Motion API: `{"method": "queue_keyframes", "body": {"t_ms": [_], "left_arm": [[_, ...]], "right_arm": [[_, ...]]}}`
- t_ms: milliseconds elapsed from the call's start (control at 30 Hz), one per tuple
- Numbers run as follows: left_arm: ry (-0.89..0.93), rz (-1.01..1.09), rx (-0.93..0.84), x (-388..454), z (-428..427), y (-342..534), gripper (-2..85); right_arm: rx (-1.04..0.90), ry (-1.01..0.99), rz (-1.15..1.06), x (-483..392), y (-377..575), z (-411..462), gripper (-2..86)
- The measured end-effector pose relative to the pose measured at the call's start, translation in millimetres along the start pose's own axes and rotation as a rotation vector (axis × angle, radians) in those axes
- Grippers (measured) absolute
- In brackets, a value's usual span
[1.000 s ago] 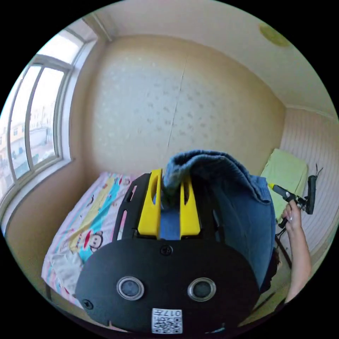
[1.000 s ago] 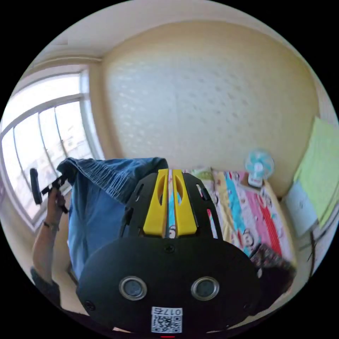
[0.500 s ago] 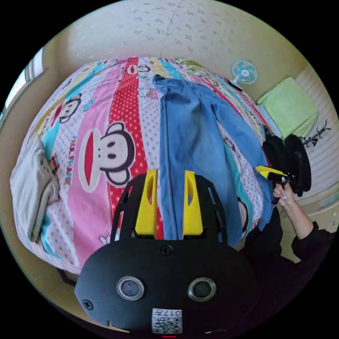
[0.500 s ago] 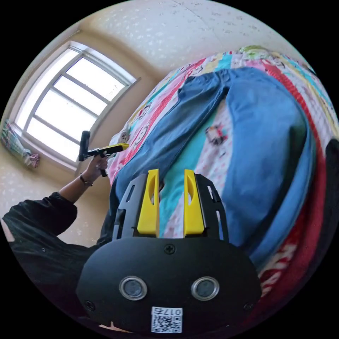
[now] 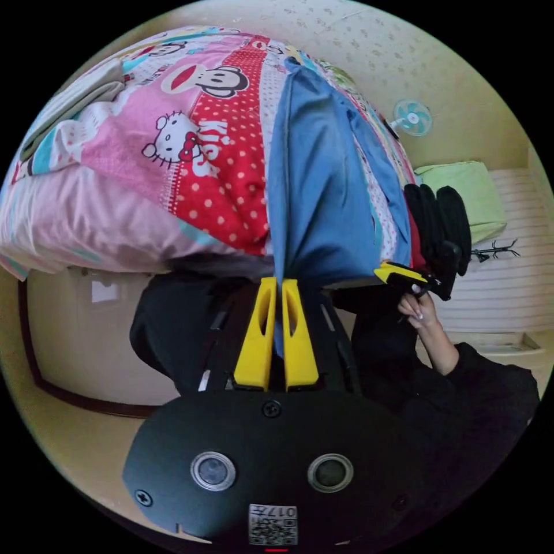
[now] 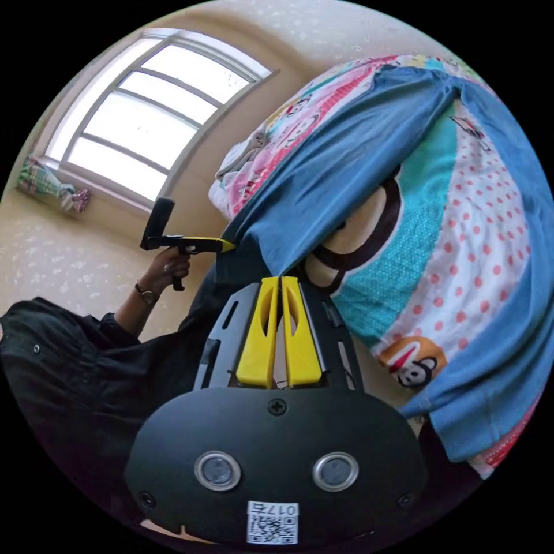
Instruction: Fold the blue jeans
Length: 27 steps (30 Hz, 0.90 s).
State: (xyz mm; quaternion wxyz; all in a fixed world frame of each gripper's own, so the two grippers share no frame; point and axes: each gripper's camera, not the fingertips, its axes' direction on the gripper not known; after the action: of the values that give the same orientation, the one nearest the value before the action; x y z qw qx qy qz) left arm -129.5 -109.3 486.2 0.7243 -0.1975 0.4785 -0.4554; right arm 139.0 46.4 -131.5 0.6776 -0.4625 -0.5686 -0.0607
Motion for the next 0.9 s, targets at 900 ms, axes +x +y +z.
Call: {"method": "queue_keyframes", "body": {"t_ms": [900], "left_arm": [[0.113,0.420,-0.189,271,64,-144,0.1]], "right_arm": [[0.354,0.340,0.367,-6,310,-342,3.1]]}}
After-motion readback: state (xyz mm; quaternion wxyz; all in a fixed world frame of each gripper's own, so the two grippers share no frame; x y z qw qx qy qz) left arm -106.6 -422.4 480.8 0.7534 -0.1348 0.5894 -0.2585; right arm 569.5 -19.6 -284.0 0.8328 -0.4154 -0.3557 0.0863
